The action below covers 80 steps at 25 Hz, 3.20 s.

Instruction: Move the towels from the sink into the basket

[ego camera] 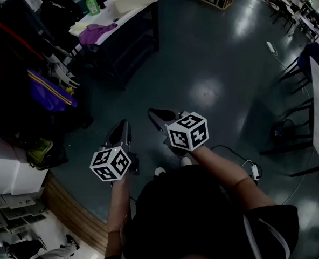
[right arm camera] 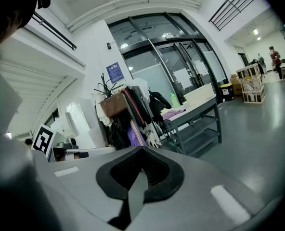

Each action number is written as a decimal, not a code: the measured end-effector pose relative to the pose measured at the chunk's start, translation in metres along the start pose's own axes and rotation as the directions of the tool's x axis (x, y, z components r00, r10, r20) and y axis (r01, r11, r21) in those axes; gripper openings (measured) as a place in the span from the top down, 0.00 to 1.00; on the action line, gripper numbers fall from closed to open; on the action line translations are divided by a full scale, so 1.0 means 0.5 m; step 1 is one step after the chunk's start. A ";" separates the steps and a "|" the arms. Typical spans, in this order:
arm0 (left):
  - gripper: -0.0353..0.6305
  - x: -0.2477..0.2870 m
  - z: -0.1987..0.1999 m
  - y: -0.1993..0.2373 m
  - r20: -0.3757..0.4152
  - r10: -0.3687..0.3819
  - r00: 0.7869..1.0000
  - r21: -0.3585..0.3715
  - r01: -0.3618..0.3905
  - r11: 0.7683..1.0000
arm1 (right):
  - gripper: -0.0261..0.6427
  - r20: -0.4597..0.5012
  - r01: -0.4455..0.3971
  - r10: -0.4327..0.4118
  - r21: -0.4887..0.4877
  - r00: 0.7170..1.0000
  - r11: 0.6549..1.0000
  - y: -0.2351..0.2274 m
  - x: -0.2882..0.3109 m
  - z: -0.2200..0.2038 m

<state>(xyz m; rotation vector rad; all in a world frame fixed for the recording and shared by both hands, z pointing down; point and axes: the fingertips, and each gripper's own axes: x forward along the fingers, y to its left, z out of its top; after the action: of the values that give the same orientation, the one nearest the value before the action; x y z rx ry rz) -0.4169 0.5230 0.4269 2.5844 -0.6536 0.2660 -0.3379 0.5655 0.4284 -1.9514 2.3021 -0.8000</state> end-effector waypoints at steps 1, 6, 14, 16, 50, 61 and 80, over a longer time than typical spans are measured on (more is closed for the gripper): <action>0.94 -0.004 0.003 0.010 0.000 0.000 1.000 0.001 0.000 1.000 | 0.97 -0.001 0.002 -0.002 0.002 1.000 1.000 0.005 0.009 -0.001; 0.94 -0.021 0.005 0.059 -0.010 -0.001 1.000 0.004 0.001 1.000 | 0.97 -0.007 0.015 -0.015 0.004 1.000 1.000 0.025 0.042 -0.015; 0.94 -0.029 -0.007 0.103 -0.039 -0.032 0.999 0.003 0.032 0.999 | 0.97 0.010 0.028 -0.028 0.037 1.000 0.999 0.052 0.072 -0.026; 0.94 -0.025 -0.003 0.104 -0.032 -0.041 0.999 -0.003 0.041 0.999 | 0.97 0.013 0.024 -0.025 0.028 1.000 0.999 0.054 0.074 -0.022; 0.94 0.396 0.139 0.179 -0.046 0.063 0.997 -0.017 -0.064 0.998 | 0.97 -0.030 -0.060 0.061 0.047 0.998 0.997 -0.296 0.316 0.188; 0.94 0.471 0.142 0.189 -0.065 0.079 0.995 -0.031 -0.081 0.996 | 0.97 -0.036 -0.037 0.040 0.070 0.999 0.997 -0.382 0.345 0.207; 0.94 0.652 0.221 0.352 -0.093 0.069 0.993 -0.059 -0.075 0.995 | 0.97 -0.074 -0.026 0.027 0.017 0.997 1.000 -0.462 0.528 0.283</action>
<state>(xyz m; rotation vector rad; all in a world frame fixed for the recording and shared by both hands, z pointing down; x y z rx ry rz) -0.2118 0.2018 0.4925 2.4762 -0.7118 0.3783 -0.1366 0.2488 0.4761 -1.9122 2.3486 -0.9008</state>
